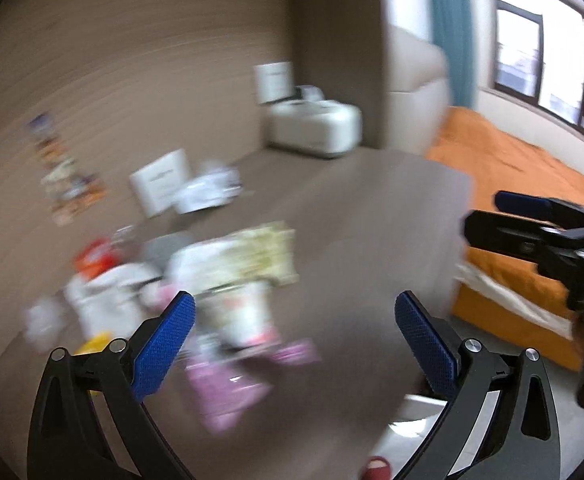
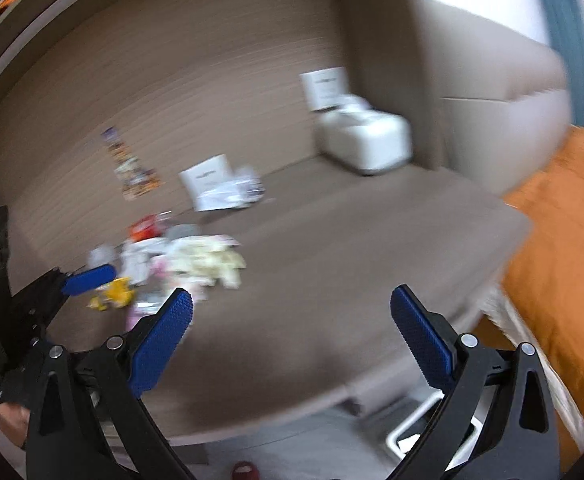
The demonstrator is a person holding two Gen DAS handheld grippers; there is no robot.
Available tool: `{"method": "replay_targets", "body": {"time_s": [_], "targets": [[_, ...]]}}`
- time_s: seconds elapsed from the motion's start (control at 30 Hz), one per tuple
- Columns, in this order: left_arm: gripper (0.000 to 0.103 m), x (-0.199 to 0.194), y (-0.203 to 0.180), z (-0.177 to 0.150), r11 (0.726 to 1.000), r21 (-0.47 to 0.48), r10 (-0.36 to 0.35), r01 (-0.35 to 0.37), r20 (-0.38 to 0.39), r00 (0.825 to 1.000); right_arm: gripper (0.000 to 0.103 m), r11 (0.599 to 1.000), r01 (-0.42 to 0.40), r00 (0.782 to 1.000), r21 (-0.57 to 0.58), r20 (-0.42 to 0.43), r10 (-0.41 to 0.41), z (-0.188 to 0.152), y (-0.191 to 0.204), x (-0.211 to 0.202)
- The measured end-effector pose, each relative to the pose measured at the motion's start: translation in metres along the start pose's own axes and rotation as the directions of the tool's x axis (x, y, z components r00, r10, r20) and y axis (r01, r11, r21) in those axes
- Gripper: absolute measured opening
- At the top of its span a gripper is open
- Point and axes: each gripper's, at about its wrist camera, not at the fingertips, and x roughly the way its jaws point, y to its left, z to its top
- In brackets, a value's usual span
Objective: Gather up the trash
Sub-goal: 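Move both tools back from the bin to the desk, then grasp the yellow snack bag with the left tool while the right tool grasps the pink wrapper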
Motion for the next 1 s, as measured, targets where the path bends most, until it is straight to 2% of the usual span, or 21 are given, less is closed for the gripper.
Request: {"method": "replay_targets", "body": {"time_s": [0.13,0.23,0.33,0.5,0.57,0.7,0.83,0.93,0.97,1.0], "targets": [[0.098,-0.007,0.062,-0.011,0.994,-0.036,0.103,-0.104,-0.016,0.995,0.099,0.993,-0.081,0.996,-0.088,-0.039,0.078,0.004,0.056,0.024],[0.098,-0.013,0.105,-0.026,0.992,-0.06,0.114,-0.115,-0.027,0.993,0.099,0.983,-0.144,0.987,-0.11,-0.086,0.135,-0.001,0.089,0.044],[0.098,-0.007,0.14,-0.038,0.99,-0.058,0.127,-0.13,-0.05,0.991,0.099,0.976,-0.164,0.981,-0.141,-0.128,0.146,-0.012,0.119,0.061],[0.098,0.011,0.178,-0.05,0.997,-0.02,0.067,-0.068,-0.077,0.995,0.099,0.977,-0.138,0.979,-0.161,-0.171,0.11,-0.03,0.151,0.081],[0.098,0.024,0.189,-0.053,1.0,-0.016,0.016,-0.018,-0.106,0.994,0.099,0.978,-0.117,0.979,-0.174,-0.186,0.084,-0.037,0.162,0.089],[0.098,0.051,0.195,-0.059,0.997,0.001,-0.073,0.074,-0.151,0.986,0.097,0.976,-0.062,0.981,-0.208,-0.193,0.021,-0.049,0.176,0.102],[0.098,0.066,0.191,-0.064,0.991,0.021,-0.129,0.134,-0.17,0.977,0.092,0.977,-0.011,0.979,-0.214,-0.199,-0.033,-0.058,0.181,0.113],[0.092,0.072,0.189,-0.066,0.984,0.018,-0.174,0.18,-0.176,0.969,0.084,0.979,0.018,0.977,-0.201,-0.203,-0.06,-0.064,0.18,0.121],[0.08,0.074,0.189,-0.067,0.981,0.016,-0.187,0.193,-0.184,0.965,0.072,0.983,0.013,0.975,-0.185,-0.215,-0.054,-0.066,0.178,0.125],[0.079,0.076,0.187,-0.068,0.979,0.017,-0.197,0.204,-0.193,0.961,0.058,0.986,0.004,0.971,-0.169,-0.235,-0.044,-0.067,0.176,0.13]]}}
